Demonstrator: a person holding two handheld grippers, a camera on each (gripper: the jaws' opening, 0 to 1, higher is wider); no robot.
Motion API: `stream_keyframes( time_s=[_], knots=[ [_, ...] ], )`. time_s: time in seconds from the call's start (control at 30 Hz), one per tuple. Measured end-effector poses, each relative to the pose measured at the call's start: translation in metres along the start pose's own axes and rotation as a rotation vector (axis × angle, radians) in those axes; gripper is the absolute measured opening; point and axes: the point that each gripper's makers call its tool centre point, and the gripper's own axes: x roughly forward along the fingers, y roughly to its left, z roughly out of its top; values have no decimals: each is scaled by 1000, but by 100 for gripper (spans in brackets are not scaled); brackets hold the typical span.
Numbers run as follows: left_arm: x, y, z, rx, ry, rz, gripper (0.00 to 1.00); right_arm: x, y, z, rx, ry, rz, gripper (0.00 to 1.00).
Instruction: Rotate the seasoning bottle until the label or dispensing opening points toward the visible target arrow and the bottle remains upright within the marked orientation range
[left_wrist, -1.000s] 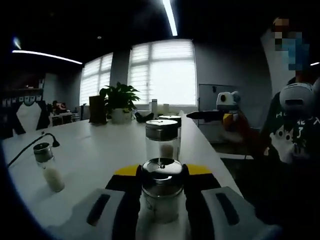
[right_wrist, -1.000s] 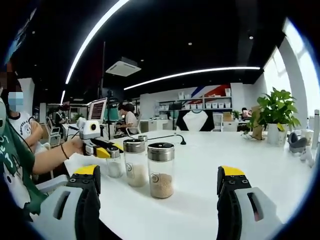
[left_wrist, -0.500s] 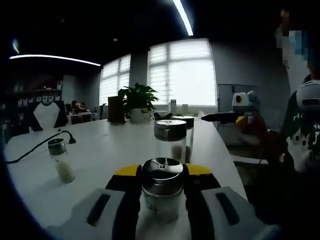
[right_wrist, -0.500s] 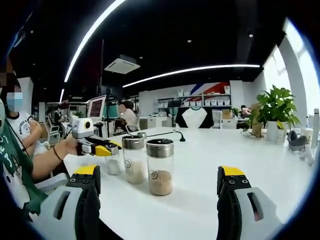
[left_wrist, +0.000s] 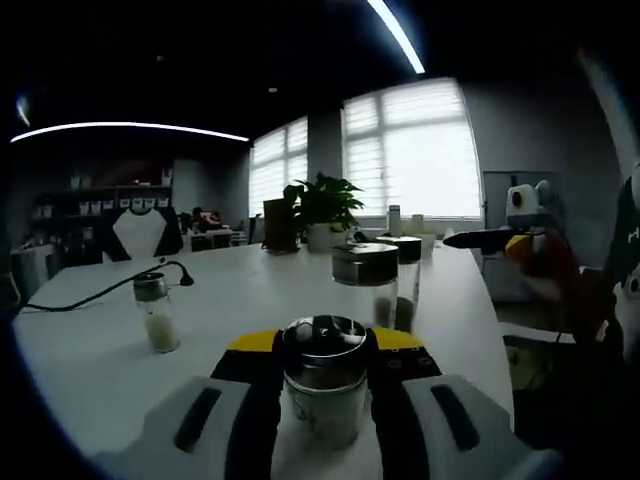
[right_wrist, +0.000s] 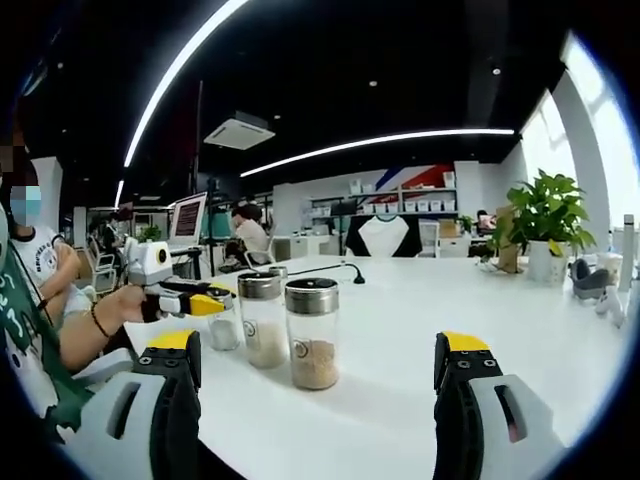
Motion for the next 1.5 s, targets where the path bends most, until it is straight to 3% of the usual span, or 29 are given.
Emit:
stream_keyframes(
  time_s=[0.87,1.5],
  knots=[
    [-4,9,0,-15,-24,316,34,-2,-7,1,22,-11,-26,99],
    [-3,15,1,-15,-63,473,34,-3,-8,1,24,-11,-29,99]
  ],
)
